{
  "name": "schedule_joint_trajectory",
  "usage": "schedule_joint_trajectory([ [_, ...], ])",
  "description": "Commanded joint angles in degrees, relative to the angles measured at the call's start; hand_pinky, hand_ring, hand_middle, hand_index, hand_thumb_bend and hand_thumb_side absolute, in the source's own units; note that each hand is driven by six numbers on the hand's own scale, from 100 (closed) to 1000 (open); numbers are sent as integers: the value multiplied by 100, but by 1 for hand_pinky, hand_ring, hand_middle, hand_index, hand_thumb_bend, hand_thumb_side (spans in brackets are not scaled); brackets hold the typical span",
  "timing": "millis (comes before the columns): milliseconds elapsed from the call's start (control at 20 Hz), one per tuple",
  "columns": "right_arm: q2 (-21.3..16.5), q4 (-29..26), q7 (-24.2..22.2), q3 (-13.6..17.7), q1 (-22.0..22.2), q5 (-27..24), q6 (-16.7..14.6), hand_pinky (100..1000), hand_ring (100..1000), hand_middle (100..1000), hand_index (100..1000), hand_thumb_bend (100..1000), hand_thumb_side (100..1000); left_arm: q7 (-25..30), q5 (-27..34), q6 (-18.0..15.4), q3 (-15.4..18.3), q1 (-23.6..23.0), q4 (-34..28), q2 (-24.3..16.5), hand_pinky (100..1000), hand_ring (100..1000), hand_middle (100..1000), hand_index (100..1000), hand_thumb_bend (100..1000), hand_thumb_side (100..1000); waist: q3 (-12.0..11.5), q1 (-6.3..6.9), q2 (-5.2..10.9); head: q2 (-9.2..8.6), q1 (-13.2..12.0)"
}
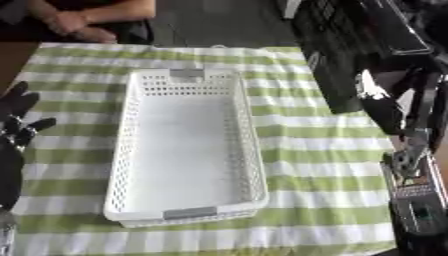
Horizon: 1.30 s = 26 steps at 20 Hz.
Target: Pick up objects on the table and place them in the box.
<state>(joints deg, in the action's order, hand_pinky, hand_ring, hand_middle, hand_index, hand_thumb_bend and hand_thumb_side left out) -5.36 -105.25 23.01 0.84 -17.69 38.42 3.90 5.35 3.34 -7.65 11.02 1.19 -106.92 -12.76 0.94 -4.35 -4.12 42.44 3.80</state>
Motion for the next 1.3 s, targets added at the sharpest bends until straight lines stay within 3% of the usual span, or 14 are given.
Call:
schedule_joint_trajectory([
  [50, -149, -241, -87, -108, -160, -99, -55, 243, 303, 316, 495, 156, 510, 28, 37, -8, 10, 40, -57, -36, 781, 1000, 1000, 826, 153, 1000, -9, 31, 74, -112, -2],
  [900, -318, 85, -666, -861, -1029, -378, -564, 243, 309, 321, 490, 115, 544, 65, 53, -6, -23, 31, -45, -39, 781, 1000, 1000, 826, 153, 1000, -93, 14, 115, -81, 12],
  [1300, -263, 484, -961, -1142, -1043, -310, -825, 238, 303, 317, 488, 124, 539, 68, 53, -6, -23, 34, -52, -39, 781, 1000, 1000, 826, 154, 1000, -120, 6, 102, -87, 24],
])
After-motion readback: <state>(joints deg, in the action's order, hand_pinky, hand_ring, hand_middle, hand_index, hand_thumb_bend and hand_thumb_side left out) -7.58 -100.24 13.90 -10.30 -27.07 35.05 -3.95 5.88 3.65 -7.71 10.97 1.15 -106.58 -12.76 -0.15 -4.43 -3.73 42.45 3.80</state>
